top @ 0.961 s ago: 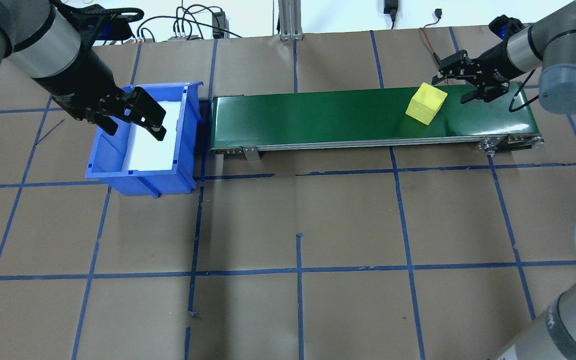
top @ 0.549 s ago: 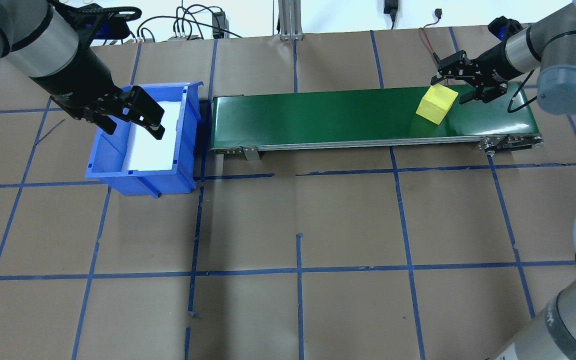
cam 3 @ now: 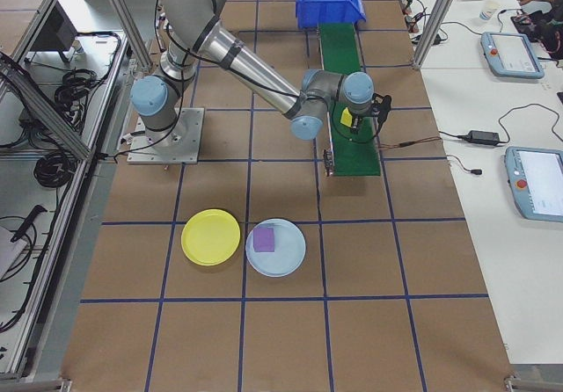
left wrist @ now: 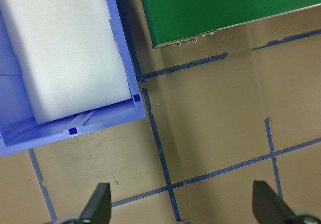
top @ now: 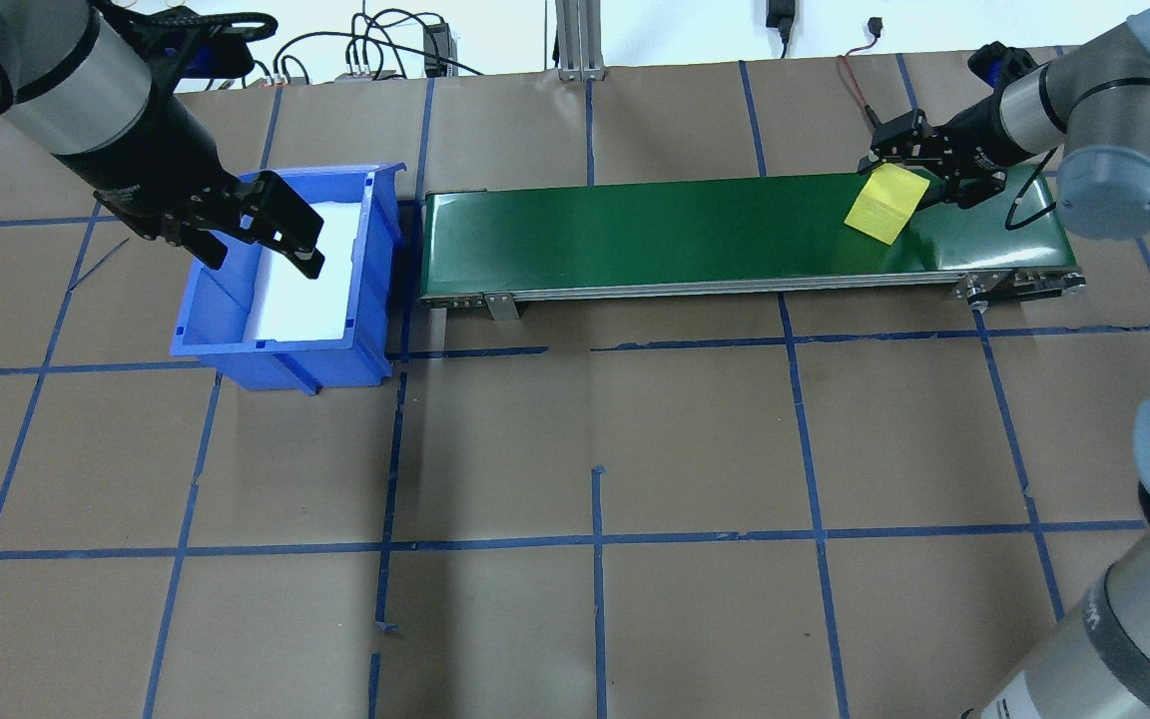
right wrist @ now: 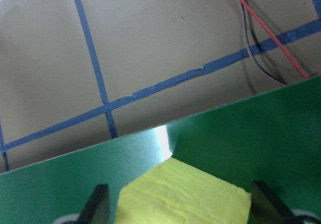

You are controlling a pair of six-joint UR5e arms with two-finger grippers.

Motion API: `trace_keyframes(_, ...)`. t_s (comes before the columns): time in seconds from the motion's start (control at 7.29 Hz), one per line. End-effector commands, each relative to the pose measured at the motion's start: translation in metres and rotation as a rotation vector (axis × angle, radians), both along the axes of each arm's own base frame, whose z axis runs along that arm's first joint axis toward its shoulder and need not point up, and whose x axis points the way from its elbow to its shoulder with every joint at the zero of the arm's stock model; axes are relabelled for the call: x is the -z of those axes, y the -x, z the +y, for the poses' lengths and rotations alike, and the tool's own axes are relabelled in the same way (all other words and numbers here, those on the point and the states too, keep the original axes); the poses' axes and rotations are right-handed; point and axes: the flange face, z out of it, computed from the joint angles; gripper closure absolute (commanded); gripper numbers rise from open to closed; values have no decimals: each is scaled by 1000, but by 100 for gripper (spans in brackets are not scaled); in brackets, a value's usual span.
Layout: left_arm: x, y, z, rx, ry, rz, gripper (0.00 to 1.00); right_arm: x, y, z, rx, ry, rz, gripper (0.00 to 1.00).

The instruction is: Move block left to right into plate

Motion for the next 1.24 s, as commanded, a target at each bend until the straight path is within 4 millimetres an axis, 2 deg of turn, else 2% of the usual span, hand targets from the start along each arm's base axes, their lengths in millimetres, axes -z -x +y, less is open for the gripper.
trace_keyframes(0.0,-12,-4,10,-99,10,-48,0,2,5,4,7,-24,65,0)
trace_keyframes(0.14,-13,-5,12,-195,0,-65,0,-3,5,5,3,-19,66,0)
trace_keyframes(0.27,-13,-5,12,-220,-4,-65,0,-11,5,7,-7,-10,74,0)
trace_keyframes(0.41,-13,-5,12,-221,-4,-65,0,-10,8,10,-22,-19,120,3)
trace_keyframes(0.55,-13,-5,12,-215,-4,-65,0,-9,10,11,-22,-26,140,36)
trace_keyframes(0.69,-13,-5,12,-213,-2,-63,0,-9,14,13,-18,-45,190,78)
trace_keyframes(0.82,-14,-4,12,-213,-2,-62,0,-12,18,15,-12,-56,233,83)
trace_keyframes(0.96,-13,-4,12,-213,-3,-62,0,-35,23,22,-36,-43,307,83)
trace_keyframes(1.1,-13,-4,12,-213,-3,-62,0,-65,34,45,-153,-79,434,83)
